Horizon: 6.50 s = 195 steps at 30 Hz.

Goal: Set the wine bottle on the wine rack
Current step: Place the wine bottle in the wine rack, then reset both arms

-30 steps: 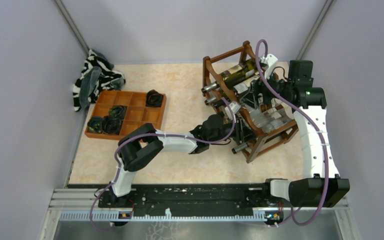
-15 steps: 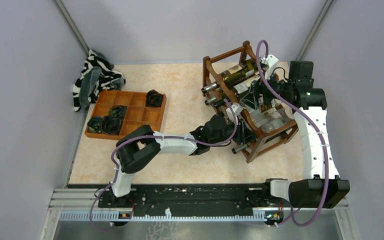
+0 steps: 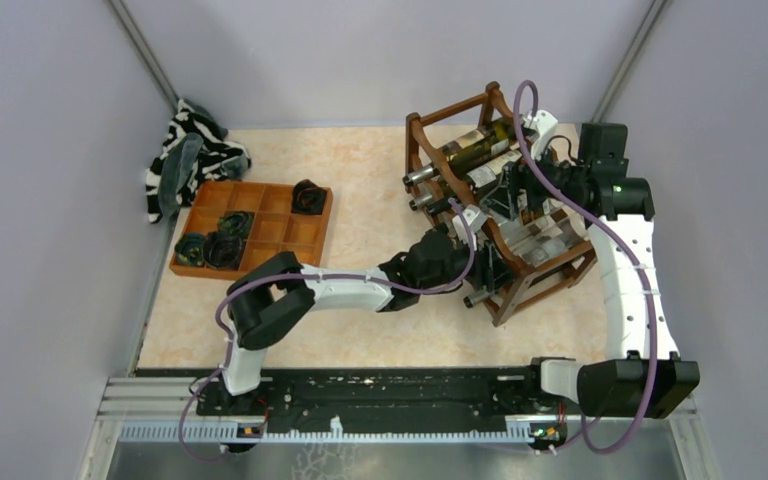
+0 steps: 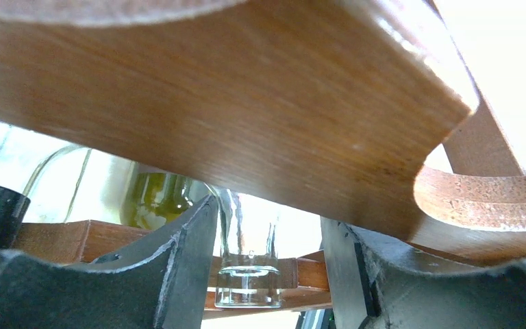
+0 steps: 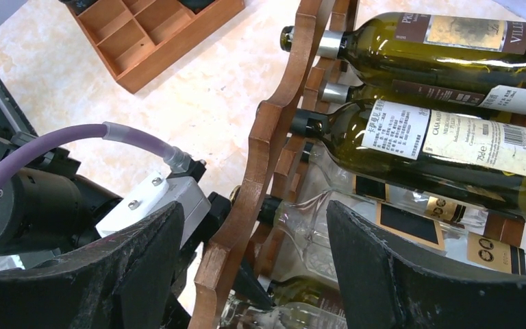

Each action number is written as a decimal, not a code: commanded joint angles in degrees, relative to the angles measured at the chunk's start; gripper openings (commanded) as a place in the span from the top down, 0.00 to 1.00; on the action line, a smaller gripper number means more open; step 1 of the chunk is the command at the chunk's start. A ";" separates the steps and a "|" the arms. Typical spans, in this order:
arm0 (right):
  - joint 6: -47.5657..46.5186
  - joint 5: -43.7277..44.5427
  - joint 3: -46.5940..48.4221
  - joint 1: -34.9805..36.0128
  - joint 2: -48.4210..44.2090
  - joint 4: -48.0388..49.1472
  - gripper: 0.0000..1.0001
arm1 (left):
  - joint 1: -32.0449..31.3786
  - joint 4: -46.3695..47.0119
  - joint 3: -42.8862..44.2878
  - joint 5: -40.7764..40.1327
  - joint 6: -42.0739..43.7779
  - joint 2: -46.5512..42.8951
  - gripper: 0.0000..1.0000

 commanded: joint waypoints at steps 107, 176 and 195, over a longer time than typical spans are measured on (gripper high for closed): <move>24.73 20.54 43.59 -2.81 -4.60 4.96 0.02 | 29.66 -56.21 16.85 5.28 21.23 -61.74 0.01; 23.01 22.01 42.61 -2.81 -4.95 5.15 0.02 | 29.66 -56.29 13.84 2.43 24.22 -62.57 0.01; 22.93 21.87 42.66 -2.86 -4.70 4.96 0.02 | 29.68 -56.42 13.19 1.72 24.75 -62.64 0.01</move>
